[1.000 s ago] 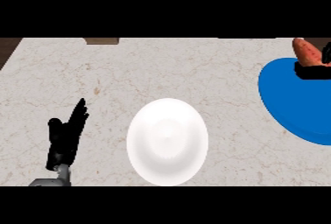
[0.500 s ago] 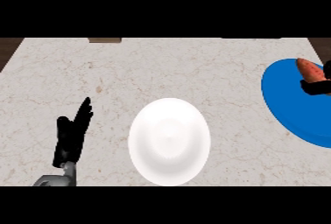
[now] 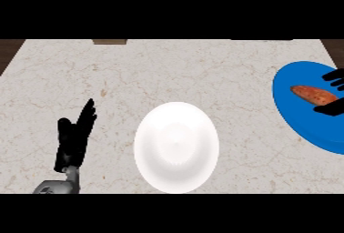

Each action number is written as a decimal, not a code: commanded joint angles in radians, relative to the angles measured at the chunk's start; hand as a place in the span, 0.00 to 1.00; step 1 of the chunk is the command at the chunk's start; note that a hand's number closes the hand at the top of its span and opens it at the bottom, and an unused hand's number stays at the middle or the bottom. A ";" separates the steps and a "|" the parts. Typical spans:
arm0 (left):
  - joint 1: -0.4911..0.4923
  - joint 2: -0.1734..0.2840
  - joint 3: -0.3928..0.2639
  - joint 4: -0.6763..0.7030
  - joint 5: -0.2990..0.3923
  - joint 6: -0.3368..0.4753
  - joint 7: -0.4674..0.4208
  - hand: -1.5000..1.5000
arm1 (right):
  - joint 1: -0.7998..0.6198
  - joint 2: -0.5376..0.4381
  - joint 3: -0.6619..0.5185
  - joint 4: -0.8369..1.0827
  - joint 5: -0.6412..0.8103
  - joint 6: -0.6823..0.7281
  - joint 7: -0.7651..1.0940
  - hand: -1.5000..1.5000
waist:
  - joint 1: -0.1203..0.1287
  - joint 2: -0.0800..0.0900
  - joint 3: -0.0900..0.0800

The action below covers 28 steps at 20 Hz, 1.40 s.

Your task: Pick the sweet potato from the plate and place it in the plate

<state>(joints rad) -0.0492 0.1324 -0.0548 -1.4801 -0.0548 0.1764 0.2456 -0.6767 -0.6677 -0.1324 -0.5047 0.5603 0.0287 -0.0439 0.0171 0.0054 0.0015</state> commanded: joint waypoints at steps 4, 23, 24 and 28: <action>0.012 0.007 0.016 0.018 -0.004 0.004 -0.024 0.50 | 0.004 0.006 -0.212 -0.040 -0.235 0.010 -0.253 0.00 | -0.025 -0.005 0.001; 0.034 0.006 0.033 -0.068 0.004 -0.044 0.036 0.50 | 0.111 -0.037 -0.367 0.034 -0.488 0.238 -0.478 0.00 | -0.006 -0.003 -0.001; 0.006 -0.019 0.031 -0.004 -0.008 -0.031 -0.012 0.50 | 0.099 -0.060 -0.366 0.079 -0.487 0.262 -0.488 0.00 | -0.006 -0.002 -0.001; 0.001 -0.011 0.040 0.011 -0.021 -0.036 -0.011 0.50 | 0.069 -0.029 -0.341 0.121 -0.458 0.171 -0.508 0.00 | -0.004 -0.001 0.000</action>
<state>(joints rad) -0.0329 0.1235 -0.0240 -1.4937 -0.0700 0.1455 0.2422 -0.5700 -0.7036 -0.4905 -0.4341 0.0850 0.2498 -0.5361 0.0101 0.0027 0.0009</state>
